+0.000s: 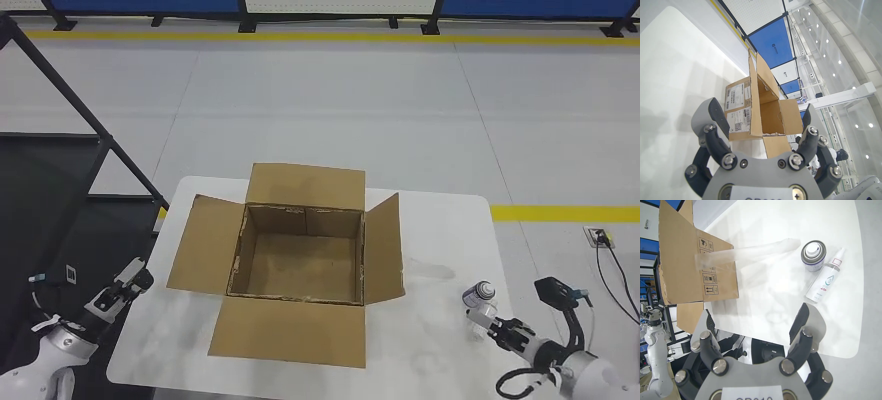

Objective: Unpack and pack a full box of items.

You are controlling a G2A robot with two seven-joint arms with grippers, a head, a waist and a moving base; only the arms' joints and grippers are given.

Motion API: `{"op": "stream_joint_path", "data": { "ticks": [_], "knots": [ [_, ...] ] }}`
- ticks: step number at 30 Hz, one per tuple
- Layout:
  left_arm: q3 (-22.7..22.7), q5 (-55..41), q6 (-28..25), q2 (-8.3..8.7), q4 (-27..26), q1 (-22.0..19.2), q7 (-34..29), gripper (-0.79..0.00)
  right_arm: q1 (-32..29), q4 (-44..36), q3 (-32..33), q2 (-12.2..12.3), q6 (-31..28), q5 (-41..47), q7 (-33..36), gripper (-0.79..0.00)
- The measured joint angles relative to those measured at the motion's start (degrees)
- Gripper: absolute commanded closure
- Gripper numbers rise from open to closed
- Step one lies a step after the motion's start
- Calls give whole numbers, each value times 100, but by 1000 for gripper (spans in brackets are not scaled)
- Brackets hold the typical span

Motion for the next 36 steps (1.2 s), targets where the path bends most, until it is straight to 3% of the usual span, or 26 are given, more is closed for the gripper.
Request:
{"op": "stream_joint_path", "data": {
  "ticks": [2,5,13,17,24,31,36],
  "knots": [
    [0,0,0,0,0,0,0,-785,-58,-56,-136,7,-58,-160,-133,-785],
    [0,0,0,0,0,0,0,-785,-172,-261,-649,32,121,-1127,-327,-785],
    [-19,-61,-5,33,21,-95,-146,-785,489,387,-1813,104,721,-3394,383,-785],
    [-26,-68,-30,47,71,-141,-227,-785,1003,1070,-2019,86,1204,-3673,460,-785],
    [-25,-68,-28,47,69,-138,-223,-785,1510,1990,-2016,106,1237,-3869,560,-785],
    [-25,-68,-28,47,69,-138,-223,-785,1680,2290,-2126,113,1325,-4238,668,-785],
    [-25,-68,-28,47,69,-138,-223,-785,1719,2446,-2127,107,1344,-4264,560,-711]
  ]
}}
